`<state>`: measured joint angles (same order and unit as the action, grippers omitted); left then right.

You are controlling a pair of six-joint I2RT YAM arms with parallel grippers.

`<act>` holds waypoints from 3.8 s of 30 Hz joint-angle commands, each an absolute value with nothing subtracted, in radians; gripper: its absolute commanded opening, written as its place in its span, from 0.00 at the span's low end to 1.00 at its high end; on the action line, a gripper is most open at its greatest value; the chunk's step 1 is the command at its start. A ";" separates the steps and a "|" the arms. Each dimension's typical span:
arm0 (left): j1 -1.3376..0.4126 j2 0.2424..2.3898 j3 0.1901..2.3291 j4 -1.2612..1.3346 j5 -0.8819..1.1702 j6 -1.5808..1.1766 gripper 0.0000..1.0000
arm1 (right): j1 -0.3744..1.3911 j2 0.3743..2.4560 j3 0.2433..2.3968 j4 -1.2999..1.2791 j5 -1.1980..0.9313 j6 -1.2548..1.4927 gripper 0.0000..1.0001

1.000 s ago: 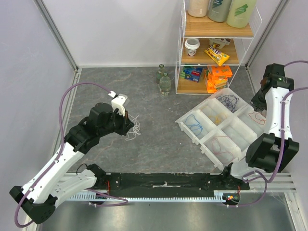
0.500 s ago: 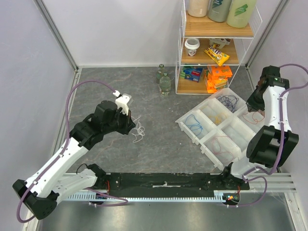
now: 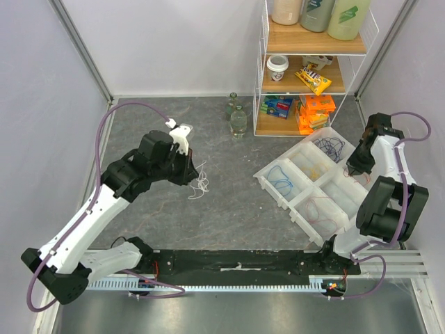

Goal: Untangle the cables

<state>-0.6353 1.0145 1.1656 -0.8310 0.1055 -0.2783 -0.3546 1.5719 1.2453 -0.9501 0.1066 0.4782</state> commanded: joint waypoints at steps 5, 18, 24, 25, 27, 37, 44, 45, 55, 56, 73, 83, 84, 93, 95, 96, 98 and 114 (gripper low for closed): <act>-0.637 1.106 1.305 -0.913 0.158 -0.370 0.02 | -0.357 1.509 1.224 -0.853 0.176 0.419 0.00; -0.637 1.200 1.460 -0.927 0.215 -0.434 0.02 | -0.238 1.433 1.357 -0.913 0.331 0.394 0.76; -0.638 1.229 1.445 -0.878 0.308 -0.561 0.02 | 0.061 1.309 1.385 -0.861 0.215 0.388 0.84; -0.637 1.226 1.431 -0.865 0.311 -0.584 0.02 | 0.111 1.290 1.367 -0.829 0.134 0.377 0.84; -0.638 1.213 1.382 -0.835 0.319 -0.627 0.02 | 0.208 1.267 1.326 -0.763 -0.047 0.361 0.83; -0.634 1.131 0.887 -0.597 0.255 -0.720 0.02 | 0.762 1.256 1.040 -0.465 -0.141 0.365 0.85; -0.627 1.218 0.813 -0.563 0.238 -0.738 0.06 | 0.784 1.342 1.111 -0.499 -0.236 0.410 0.85; -0.626 1.226 0.811 -0.561 0.223 -0.738 0.11 | 0.784 1.357 1.109 -0.502 -0.251 0.394 0.85; -0.623 0.982 0.756 -0.702 0.112 -0.790 0.61 | 0.816 1.534 1.134 -0.420 -0.273 0.423 0.83; -0.624 0.954 0.752 -0.733 0.106 -0.792 0.62 | 0.819 1.551 1.135 -0.413 -0.272 0.423 0.83; -0.623 0.436 0.678 -0.966 -0.038 -1.101 0.61 | 1.041 1.882 1.308 -0.482 0.021 0.382 0.81; -0.624 0.426 0.641 -0.930 -0.023 -1.149 0.61 | 1.077 1.908 1.341 -0.514 0.186 0.362 0.32; -0.624 0.437 0.646 -0.924 -0.021 -1.144 0.61 | 1.075 1.902 1.351 -0.525 0.192 0.359 0.16; -0.623 0.574 0.704 -0.868 -0.008 -1.048 0.61 | 0.980 1.605 1.394 -0.560 0.244 0.327 0.00; -0.623 0.603 0.709 -0.845 -0.005 -1.029 0.61 | 0.941 1.519 1.385 -0.572 0.265 0.328 0.00; -0.623 0.617 0.712 -0.833 -0.005 -1.020 0.61 | 0.916 1.475 1.378 -0.578 0.281 0.333 0.00; -0.621 0.652 0.710 -0.809 0.028 -1.011 0.61 | 0.878 1.383 1.356 -0.591 0.329 0.342 0.00; -0.620 0.865 0.791 -0.699 0.118 -0.890 0.61 | 0.501 0.934 1.172 -0.730 1.146 0.365 0.00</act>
<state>-0.6235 0.8330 0.7147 -0.7540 0.0856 -0.9714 0.6552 0.9279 1.2407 -0.6666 1.0378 0.3550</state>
